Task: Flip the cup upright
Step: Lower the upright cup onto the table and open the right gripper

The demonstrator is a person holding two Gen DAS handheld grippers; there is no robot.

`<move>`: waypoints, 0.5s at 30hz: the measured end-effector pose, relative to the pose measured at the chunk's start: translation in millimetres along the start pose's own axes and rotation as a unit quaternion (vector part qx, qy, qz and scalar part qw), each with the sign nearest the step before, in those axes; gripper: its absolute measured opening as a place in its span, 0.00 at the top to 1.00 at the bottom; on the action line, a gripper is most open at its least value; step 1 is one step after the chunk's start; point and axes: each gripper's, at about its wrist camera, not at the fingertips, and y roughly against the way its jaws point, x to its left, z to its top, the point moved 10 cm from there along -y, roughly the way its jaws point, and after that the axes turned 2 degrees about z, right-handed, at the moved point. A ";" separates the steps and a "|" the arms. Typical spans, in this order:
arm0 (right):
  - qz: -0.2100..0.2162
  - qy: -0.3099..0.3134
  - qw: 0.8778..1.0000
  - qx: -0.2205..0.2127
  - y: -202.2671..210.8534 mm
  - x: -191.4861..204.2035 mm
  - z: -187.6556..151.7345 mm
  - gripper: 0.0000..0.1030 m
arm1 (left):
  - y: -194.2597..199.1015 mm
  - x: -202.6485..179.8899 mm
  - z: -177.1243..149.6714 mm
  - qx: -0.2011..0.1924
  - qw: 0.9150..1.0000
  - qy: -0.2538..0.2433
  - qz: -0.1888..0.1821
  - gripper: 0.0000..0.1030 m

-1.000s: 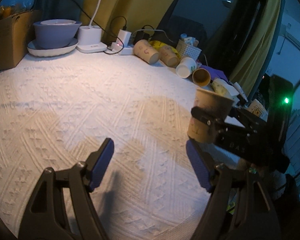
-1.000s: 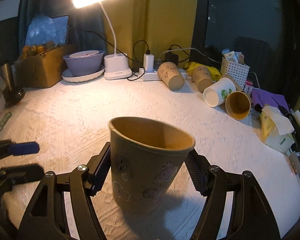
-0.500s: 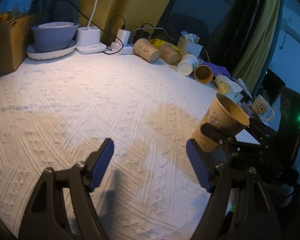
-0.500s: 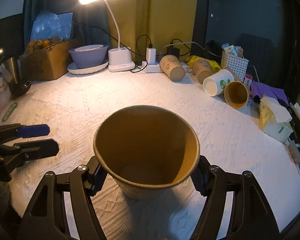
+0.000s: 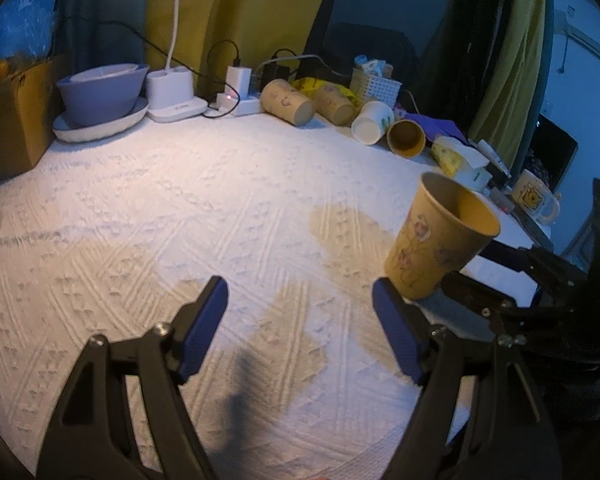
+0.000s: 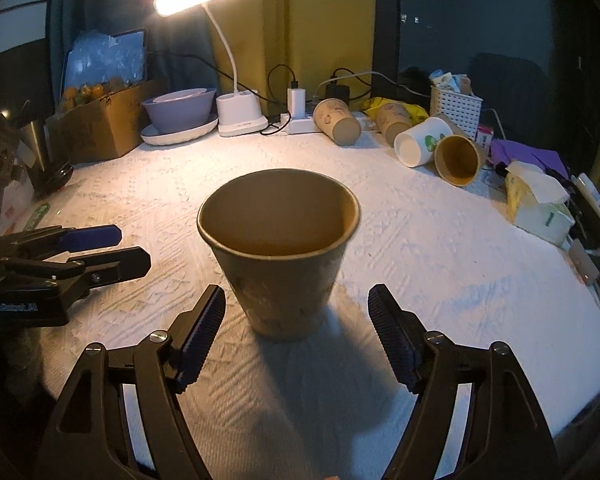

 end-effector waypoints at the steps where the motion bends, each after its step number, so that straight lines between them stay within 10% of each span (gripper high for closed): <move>1: -0.002 -0.001 1.000 -0.002 3.4 -1.0 -0.6 0.25 | 0.8 -1.5 0.0 0.000 1.000 -0.001 -0.001 0.26; 15: -0.038 -0.011 0.999 -0.024 49.7 -17.1 6.2 0.25 | 35.8 -47.0 10.5 -0.045 0.997 -0.055 -0.024 0.26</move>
